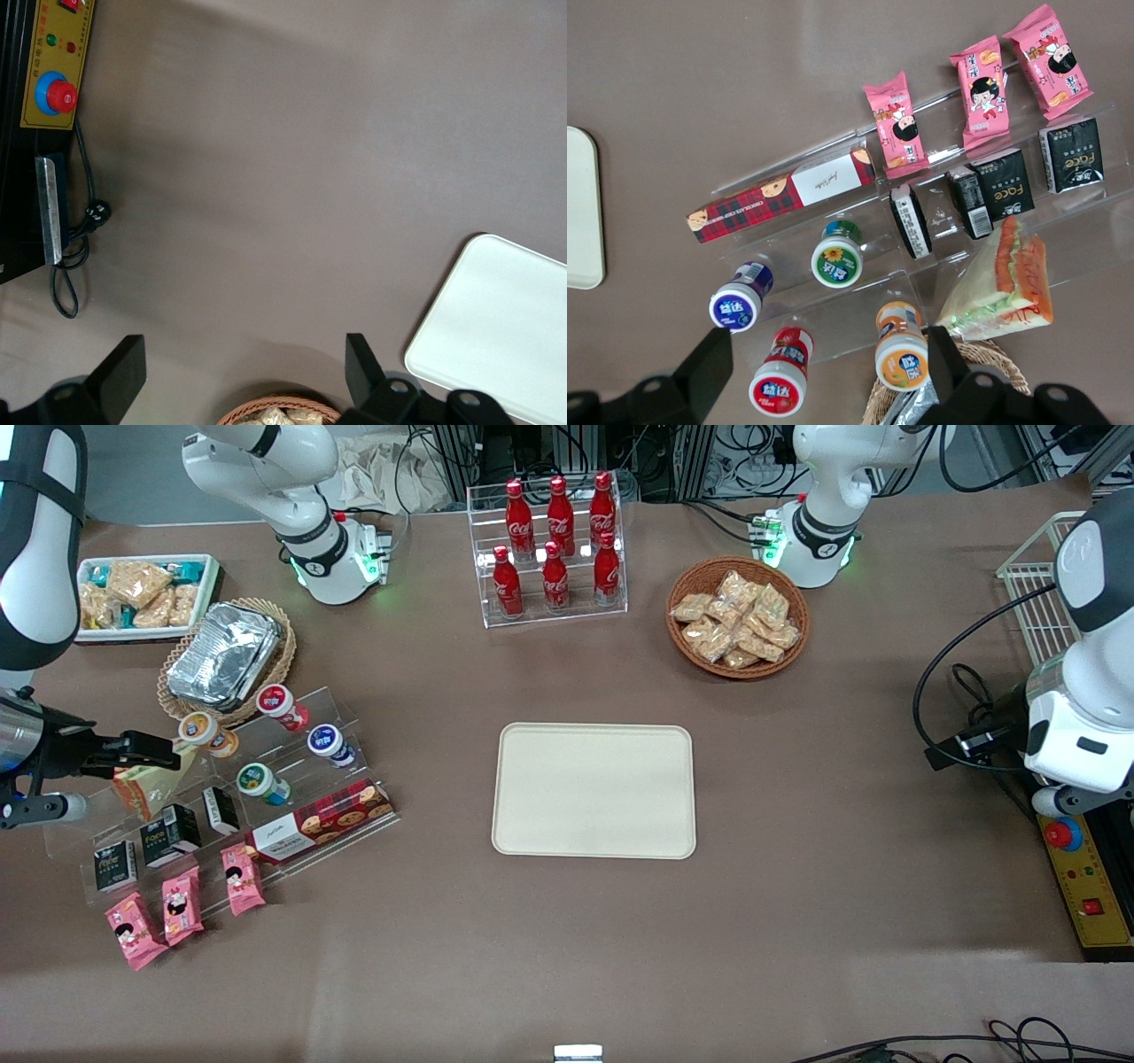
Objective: Place sandwich on tray
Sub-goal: 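Move the right gripper down over the wrapped sandwich on the acrylic stand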
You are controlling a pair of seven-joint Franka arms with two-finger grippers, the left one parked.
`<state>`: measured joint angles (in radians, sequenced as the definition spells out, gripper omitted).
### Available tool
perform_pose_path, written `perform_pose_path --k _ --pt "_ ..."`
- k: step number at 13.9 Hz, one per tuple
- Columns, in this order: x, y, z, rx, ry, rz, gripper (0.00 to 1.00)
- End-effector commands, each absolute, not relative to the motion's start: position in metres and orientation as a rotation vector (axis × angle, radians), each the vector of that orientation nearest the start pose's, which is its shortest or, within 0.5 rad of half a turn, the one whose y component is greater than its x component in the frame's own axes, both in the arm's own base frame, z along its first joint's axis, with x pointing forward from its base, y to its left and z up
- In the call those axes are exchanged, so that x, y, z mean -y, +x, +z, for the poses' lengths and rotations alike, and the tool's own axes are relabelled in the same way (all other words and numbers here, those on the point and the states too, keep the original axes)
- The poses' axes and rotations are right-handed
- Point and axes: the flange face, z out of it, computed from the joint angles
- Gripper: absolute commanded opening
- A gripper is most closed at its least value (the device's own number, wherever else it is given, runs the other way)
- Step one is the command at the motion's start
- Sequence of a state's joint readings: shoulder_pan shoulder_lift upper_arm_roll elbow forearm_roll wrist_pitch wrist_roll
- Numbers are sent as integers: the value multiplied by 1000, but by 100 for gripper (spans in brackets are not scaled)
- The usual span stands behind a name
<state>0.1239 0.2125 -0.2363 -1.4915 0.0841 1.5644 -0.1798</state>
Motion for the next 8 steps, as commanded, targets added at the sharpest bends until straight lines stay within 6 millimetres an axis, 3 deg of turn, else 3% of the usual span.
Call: perform_pose_path --k 1,8 --pt "47 613 543 87 -3065 179 98" --pt "52 611 540 68 -3069 197 98"
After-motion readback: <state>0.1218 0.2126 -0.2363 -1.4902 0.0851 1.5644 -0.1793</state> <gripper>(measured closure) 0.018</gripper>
